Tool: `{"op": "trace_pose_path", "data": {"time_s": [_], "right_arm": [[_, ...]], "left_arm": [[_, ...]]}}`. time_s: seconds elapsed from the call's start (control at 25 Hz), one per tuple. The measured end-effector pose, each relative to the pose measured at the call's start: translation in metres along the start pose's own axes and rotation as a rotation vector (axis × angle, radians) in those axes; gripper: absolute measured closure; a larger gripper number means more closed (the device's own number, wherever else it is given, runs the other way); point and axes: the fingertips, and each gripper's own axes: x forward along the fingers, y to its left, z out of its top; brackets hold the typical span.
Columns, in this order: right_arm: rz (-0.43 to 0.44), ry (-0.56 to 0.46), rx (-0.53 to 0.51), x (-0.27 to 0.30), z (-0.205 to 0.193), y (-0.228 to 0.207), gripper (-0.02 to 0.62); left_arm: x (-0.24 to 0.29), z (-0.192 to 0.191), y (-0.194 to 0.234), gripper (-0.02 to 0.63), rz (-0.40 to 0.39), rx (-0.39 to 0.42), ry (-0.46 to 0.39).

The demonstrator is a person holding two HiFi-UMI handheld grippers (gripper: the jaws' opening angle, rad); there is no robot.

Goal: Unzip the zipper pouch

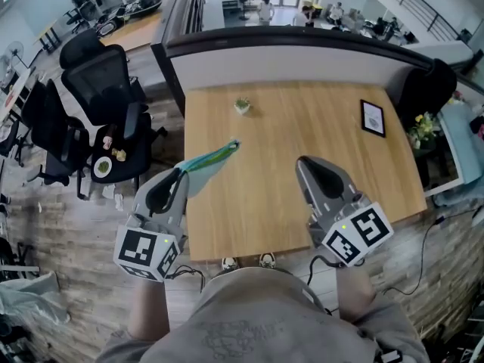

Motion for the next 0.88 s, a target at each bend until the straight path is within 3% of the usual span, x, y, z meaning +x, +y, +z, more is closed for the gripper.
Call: {"op": "trace_pose_path", "data": {"time_s": [0.16,0.4,0.64,0.88], "right_arm": [[-0.028,-0.097,-0.036,-0.009,0.037,0.005,0.578],[-0.091,-0.136,-0.053,-0.018,0.064,0.005,0.578],[-0.130,-0.144,-0.077,-0.021,0.054,0.001,0.581],[-0.135,-0.058,-0.050,-0.013,0.013,-0.004,0.584]], "left_arm": [[-0.008,0.031,0.021,0.563,0.081,0.026,-0.076],[-0.021,0.060,0.037,0.563,0.149,0.084,-0.144],[-0.022,0.046,0.038,0.563,0.173,0.088,-0.109],[-0.017,0.015,0.032,0.561,0.154,0.057,-0.052]]}}
